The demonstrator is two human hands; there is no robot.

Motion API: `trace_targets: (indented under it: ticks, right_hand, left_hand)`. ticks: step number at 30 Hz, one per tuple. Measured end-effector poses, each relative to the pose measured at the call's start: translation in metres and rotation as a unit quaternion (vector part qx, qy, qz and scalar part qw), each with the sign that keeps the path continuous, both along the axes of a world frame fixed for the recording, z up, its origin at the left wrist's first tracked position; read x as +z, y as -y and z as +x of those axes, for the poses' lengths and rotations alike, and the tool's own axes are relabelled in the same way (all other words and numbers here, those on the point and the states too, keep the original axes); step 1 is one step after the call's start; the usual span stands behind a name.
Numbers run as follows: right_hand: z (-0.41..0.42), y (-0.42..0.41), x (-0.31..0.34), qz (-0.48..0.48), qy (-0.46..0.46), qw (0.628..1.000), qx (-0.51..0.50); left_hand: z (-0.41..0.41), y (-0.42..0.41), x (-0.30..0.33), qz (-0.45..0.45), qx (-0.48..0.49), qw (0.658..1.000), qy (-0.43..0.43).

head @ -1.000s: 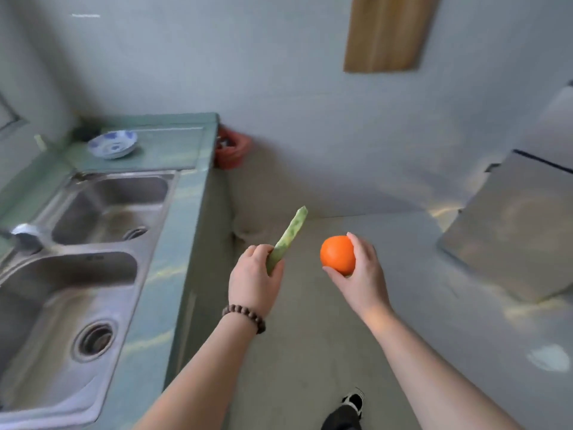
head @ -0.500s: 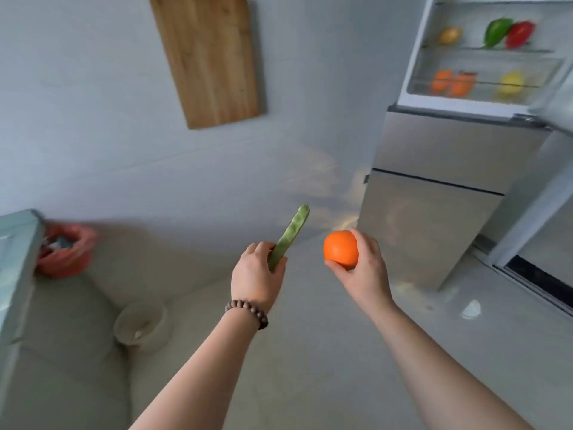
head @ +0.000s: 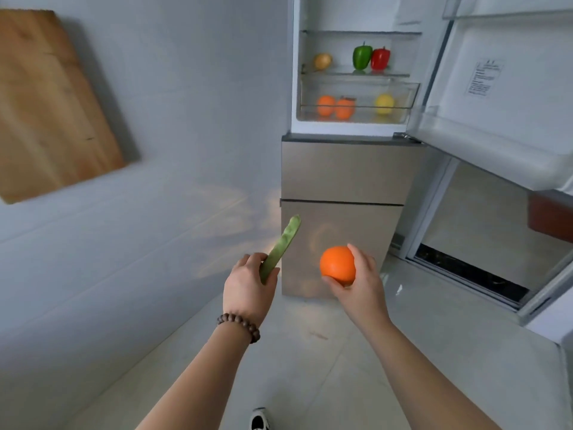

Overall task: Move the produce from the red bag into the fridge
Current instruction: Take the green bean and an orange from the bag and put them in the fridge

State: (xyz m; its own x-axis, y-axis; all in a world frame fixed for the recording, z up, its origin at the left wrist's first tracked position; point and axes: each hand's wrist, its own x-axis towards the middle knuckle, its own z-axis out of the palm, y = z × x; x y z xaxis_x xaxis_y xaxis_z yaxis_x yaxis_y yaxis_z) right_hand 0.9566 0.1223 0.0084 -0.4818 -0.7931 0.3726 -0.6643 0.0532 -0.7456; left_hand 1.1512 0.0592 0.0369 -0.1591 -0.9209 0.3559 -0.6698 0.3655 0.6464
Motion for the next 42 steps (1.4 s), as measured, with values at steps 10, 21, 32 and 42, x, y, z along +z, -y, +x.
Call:
trace_targets:
  ticks: [10, 21, 32, 42]
  right_hand:
    - [-0.079, 0.187, 0.053, -0.058, -0.009, 0.995, -0.077]
    - [-0.174, 0.324, 0.129, -0.122, -0.066, 0.982, -0.128]
    - [-0.323, 0.446, 0.200, -0.154, -0.128, 0.972, -0.126]
    - [-0.452, 0.564, 0.279, 0.021, -0.208, 0.978, 0.021]
  left_hand:
    - [-0.084, 0.208, 0.051, -0.056, -0.068, 0.996, -0.034]
    - [-0.187, 0.376, 0.122, -0.138, -0.140, 0.977, -0.078]
    - [-0.308, 0.506, 0.180, -0.244, -0.155, 0.954, -0.079]
    - [-0.403, 0.607, 0.262, -0.331, -0.200, 0.921, -0.043]
